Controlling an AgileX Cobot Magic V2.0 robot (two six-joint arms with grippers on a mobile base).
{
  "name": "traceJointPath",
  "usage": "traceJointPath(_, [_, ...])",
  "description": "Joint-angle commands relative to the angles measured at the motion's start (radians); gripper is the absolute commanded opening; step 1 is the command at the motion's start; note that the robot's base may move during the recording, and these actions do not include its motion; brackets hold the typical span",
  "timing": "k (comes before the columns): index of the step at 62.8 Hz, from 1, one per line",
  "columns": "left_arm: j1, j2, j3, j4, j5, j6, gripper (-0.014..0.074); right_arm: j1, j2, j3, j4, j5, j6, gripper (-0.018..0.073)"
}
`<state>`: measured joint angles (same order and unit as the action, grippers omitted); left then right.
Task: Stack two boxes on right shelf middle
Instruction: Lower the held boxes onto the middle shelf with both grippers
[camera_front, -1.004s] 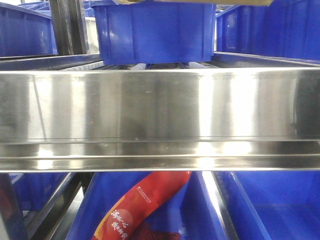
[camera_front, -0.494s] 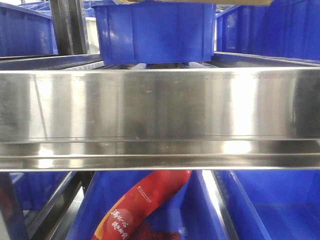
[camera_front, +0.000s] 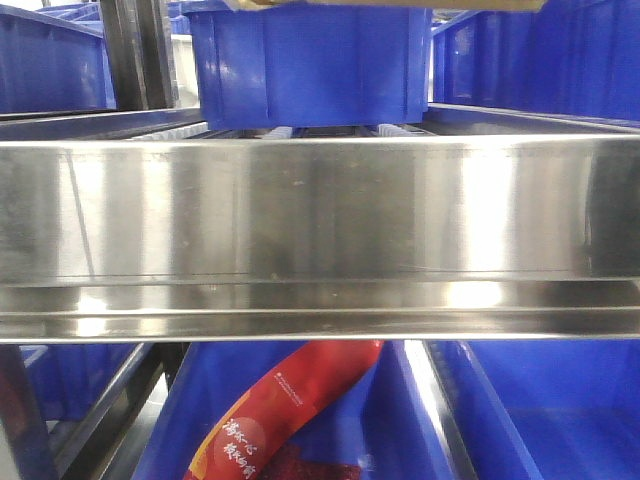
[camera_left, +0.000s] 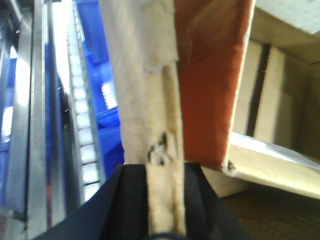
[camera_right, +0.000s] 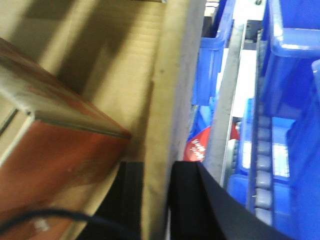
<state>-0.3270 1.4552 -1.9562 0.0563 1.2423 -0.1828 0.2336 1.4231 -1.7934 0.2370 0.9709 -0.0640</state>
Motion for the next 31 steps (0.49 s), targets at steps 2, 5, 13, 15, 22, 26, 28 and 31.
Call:
traceJointPath(2, [0.003, 0.034, -0.010, 0.068, -0.021, -0.001, -0.0111, -0.012, 0.021, -0.009, 0.018, -0.003, -0.007, -0.0154])
traceJointPath(5, [0.003, 0.054, -0.005, 0.088, -0.021, -0.001, -0.0111, -0.012, 0.042, -0.009, 0.021, 0.017, -0.007, -0.0154])
traceJointPath(13, [0.003, 0.108, 0.014, 0.116, -0.021, -0.001, -0.0111, -0.012, 0.099, -0.009, 0.021, 0.080, -0.007, -0.0154])
traceJointPath(15, [0.003, 0.122, 0.017, 0.122, -0.021, -0.001, -0.0111, -0.012, 0.115, -0.009, 0.021, 0.086, -0.007, -0.0150])
traceJointPath(22, [0.003, 0.157, 0.021, 0.132, -0.021, -0.001, -0.0110, -0.012, 0.156, -0.009, 0.021, 0.106, -0.007, -0.0078])
traceJointPath(26, [0.003, 0.169, 0.021, 0.132, -0.021, -0.001, -0.0084, -0.012, 0.167, -0.009, 0.021, 0.112, -0.007, 0.0010])
traceJointPath(28, [0.003, 0.175, 0.023, 0.129, -0.021, -0.001, -0.0055, -0.012, 0.171, -0.009, 0.021, 0.113, -0.007, 0.0069])
traceJointPath(31, [0.003, 0.177, 0.023, 0.126, -0.021, -0.001, 0.0021, -0.012, 0.174, -0.009, 0.021, 0.117, -0.007, 0.0167])
